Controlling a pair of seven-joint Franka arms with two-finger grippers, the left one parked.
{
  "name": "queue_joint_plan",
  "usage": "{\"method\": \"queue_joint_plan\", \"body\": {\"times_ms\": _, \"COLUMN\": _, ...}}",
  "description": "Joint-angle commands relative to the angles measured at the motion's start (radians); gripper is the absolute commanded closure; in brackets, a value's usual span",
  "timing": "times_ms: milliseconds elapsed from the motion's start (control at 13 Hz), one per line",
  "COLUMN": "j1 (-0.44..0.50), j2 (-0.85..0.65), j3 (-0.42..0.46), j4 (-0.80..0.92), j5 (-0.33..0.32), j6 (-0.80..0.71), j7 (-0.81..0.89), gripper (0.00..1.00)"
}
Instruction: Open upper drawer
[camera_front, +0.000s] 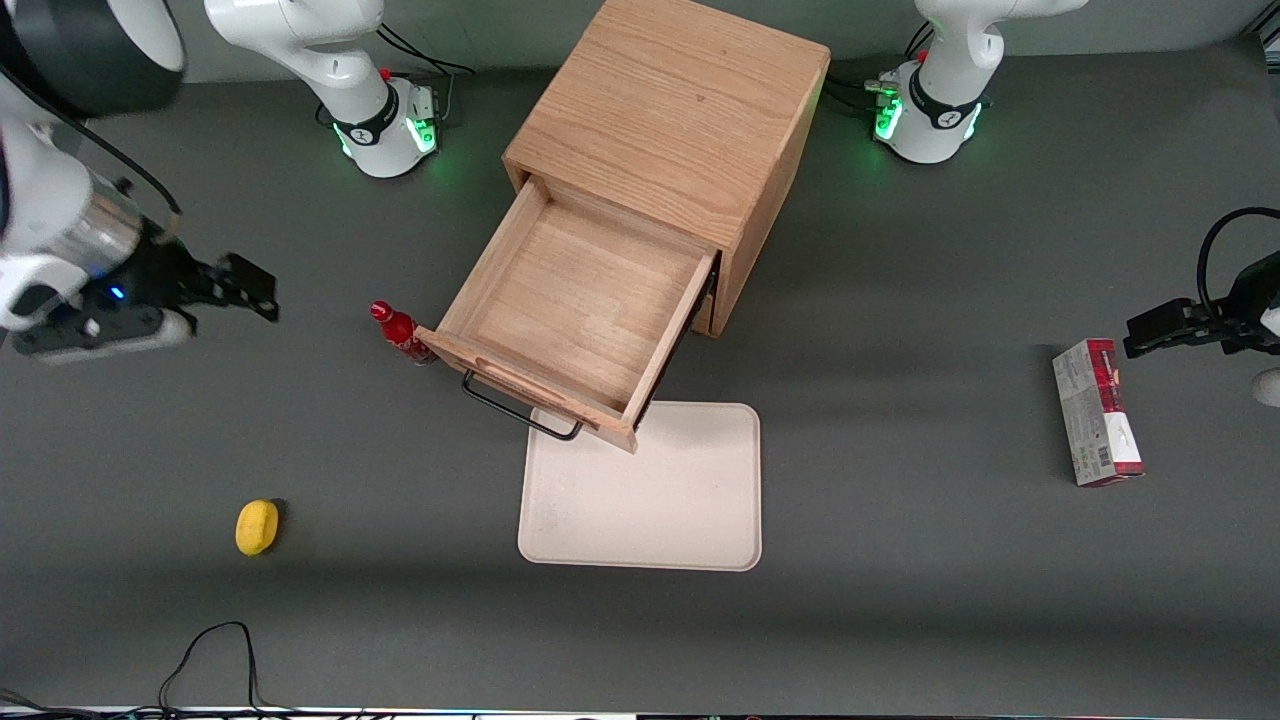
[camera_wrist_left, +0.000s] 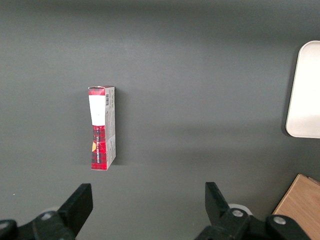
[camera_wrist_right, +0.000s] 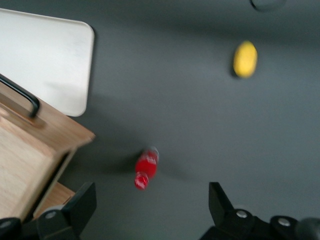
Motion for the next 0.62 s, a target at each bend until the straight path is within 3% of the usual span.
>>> {"method": "queue_joint_plan", "body": {"times_ms": 0, "j1": 0.006, "j2": -0.198, "j3": -0.026, "j4": -0.187, "j5": 0.022, "j6": -0.022, "j7": 0.054, "gripper": 0.0}}
{"method": "queue_joint_plan", "body": {"times_ms": 538, "j1": 0.005, "j2": -0.177, "j3": -0.045, "j4": -0.156, "j5": 0.011, "j6": -0.052, "j7": 0.04, "gripper": 0.0}}
